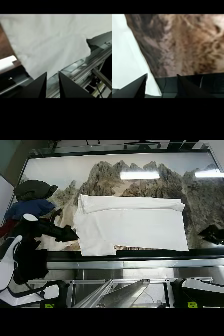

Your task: Fold the shirts.

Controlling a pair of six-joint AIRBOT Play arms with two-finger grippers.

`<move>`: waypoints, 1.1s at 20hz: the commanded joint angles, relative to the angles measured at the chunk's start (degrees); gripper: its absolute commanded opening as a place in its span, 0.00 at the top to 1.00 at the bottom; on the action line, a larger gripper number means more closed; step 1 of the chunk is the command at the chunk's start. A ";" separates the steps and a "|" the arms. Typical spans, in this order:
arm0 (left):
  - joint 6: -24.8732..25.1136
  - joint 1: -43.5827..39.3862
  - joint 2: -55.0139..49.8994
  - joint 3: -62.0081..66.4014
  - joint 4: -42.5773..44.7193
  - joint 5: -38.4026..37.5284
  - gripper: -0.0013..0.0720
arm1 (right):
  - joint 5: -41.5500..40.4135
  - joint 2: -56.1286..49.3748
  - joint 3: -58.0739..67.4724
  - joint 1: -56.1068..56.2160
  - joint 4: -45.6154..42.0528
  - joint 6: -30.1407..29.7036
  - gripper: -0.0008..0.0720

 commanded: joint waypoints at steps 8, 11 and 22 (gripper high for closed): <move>0.17 0.20 6.56 -16.46 0.28 6.47 0.71 | -6.21 0.76 -13.51 11.61 -0.24 -1.79 0.39; 0.17 0.20 6.56 -18.32 0.26 8.15 0.71 | -7.45 0.76 -13.51 13.11 -0.28 -1.81 0.39; 0.35 -8.87 6.56 -13.40 -0.48 17.49 0.70 | -7.58 0.76 -13.51 13.11 0.04 -1.77 0.39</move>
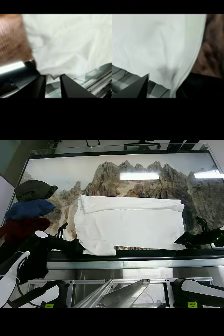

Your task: Fold the shirts.

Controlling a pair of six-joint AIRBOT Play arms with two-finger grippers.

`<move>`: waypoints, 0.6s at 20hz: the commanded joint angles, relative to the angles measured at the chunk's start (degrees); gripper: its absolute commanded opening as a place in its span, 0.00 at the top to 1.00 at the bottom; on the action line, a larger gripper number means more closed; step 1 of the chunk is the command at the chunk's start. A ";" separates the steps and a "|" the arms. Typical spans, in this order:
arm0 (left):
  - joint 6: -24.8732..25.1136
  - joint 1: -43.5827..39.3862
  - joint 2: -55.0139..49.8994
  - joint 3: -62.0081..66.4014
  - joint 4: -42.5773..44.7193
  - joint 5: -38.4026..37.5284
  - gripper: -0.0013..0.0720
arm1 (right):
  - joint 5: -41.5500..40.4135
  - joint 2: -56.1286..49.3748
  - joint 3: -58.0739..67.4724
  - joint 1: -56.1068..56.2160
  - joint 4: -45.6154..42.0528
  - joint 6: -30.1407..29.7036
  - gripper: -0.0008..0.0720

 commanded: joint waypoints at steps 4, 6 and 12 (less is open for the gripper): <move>0.09 -7.39 0.02 3.80 0.48 2.21 0.70 | -4.96 0.00 0.00 0.07 -2.08 0.07 0.39; 0.09 -7.65 0.02 3.82 0.33 1.73 0.70 | -4.35 0.00 0.02 0.07 -2.12 0.02 0.39; 7.26 -7.65 0.02 3.82 -6.95 1.81 0.70 | -3.96 0.00 0.02 0.07 0.50 0.00 0.40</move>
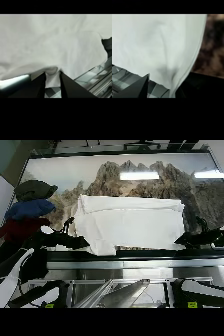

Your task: Fold the shirts.

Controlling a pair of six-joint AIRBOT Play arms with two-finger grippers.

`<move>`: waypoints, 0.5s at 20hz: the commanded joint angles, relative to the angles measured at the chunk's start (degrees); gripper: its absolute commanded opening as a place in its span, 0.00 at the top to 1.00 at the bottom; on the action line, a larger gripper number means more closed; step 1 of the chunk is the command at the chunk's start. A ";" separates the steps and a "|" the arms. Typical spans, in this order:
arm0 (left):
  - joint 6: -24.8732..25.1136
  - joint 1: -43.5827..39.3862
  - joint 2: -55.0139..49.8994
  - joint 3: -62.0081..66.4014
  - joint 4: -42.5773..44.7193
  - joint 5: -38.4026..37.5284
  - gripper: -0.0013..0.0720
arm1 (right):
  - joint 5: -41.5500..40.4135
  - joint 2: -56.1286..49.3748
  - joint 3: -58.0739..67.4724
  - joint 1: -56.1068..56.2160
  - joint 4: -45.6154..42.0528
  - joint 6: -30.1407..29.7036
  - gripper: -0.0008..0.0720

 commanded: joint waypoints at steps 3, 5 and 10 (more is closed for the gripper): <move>4.09 0.76 0.04 0.07 -3.17 -0.50 0.70 | -3.89 0.04 0.07 0.04 0.20 -0.02 0.68; 4.26 1.25 0.04 0.07 -3.15 -1.20 0.90 | -3.37 0.04 0.07 0.04 0.22 0.00 0.80; 9.99 0.59 0.04 0.09 -8.63 -5.81 0.94 | -2.25 0.17 0.66 0.02 0.17 0.59 0.96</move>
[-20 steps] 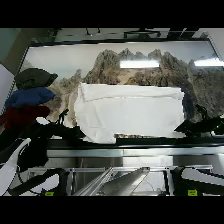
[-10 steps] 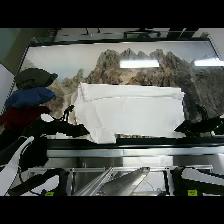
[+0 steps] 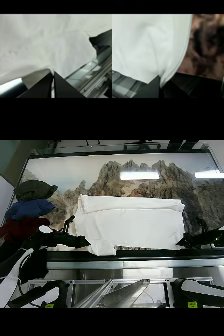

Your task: Fold the shirts.

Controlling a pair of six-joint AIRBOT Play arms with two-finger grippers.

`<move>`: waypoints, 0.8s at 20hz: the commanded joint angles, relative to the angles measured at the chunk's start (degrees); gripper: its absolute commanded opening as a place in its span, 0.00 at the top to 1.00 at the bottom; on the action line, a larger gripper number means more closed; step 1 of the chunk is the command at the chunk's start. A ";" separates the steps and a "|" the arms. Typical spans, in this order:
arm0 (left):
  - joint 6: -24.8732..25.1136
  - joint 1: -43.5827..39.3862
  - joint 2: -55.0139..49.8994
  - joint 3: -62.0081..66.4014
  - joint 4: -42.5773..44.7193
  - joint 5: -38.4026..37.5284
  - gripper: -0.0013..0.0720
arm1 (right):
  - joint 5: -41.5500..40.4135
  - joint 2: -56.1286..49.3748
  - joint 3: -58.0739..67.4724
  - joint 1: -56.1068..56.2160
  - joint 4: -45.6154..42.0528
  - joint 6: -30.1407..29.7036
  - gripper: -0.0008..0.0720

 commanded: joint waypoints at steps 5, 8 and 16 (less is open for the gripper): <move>13.18 9.62 0.04 0.28 -26.47 -12.33 0.94 | 2.95 0.22 5.60 -0.11 3.61 1.14 0.96; 13.44 13.81 0.04 5.73 -30.38 -14.29 0.94 | 5.73 0.20 12.07 0.00 14.32 -0.72 0.96; 11.72 9.18 -15.52 30.99 -30.53 -9.09 0.94 | -4.17 -5.73 19.50 2.43 43.32 -8.68 0.96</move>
